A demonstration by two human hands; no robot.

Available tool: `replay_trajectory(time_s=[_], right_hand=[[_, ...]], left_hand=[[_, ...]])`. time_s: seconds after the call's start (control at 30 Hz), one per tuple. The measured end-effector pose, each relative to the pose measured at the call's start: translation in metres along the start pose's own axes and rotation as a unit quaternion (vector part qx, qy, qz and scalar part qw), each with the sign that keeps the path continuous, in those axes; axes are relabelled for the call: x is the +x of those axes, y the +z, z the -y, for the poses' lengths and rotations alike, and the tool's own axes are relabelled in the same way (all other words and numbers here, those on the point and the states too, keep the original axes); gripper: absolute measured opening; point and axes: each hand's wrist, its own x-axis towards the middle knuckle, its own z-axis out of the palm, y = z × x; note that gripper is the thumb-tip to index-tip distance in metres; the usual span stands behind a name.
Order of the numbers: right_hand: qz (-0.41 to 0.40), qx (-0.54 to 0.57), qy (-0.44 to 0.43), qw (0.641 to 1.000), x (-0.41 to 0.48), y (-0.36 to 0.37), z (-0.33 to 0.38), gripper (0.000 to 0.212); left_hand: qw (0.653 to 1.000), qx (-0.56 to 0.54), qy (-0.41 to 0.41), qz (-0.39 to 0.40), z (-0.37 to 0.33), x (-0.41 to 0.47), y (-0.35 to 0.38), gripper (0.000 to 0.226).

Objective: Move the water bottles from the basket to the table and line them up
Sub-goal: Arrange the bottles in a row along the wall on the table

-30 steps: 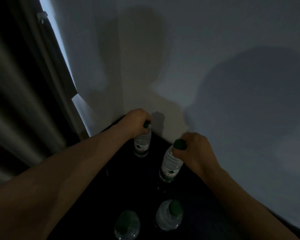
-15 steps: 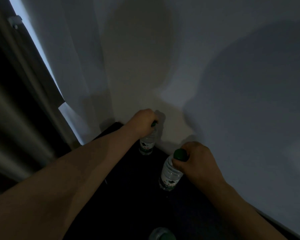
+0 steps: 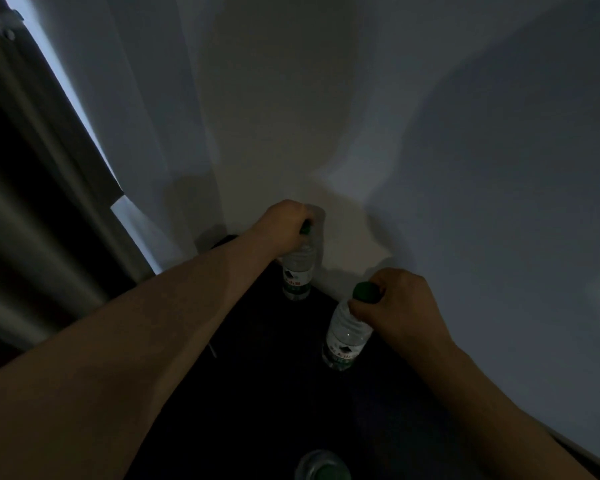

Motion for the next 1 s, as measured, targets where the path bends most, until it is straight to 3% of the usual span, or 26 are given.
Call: replay_trajectory(time_s=[0.73,1.0], right_hand=[[-0.012,-0.063,0.024,0.998,0.071,0.012,-0.001,0.038],[-0.023,-0.055,0.041,0.997,0.093,0.026,0.005,0.030]], left_hand=[[0.999,-0.029,0.018,-0.028,0.012,0.015,0.010,0.045],[0.997,-0.063,0.018,-0.046,0.019,0.015,0.011,0.053]])
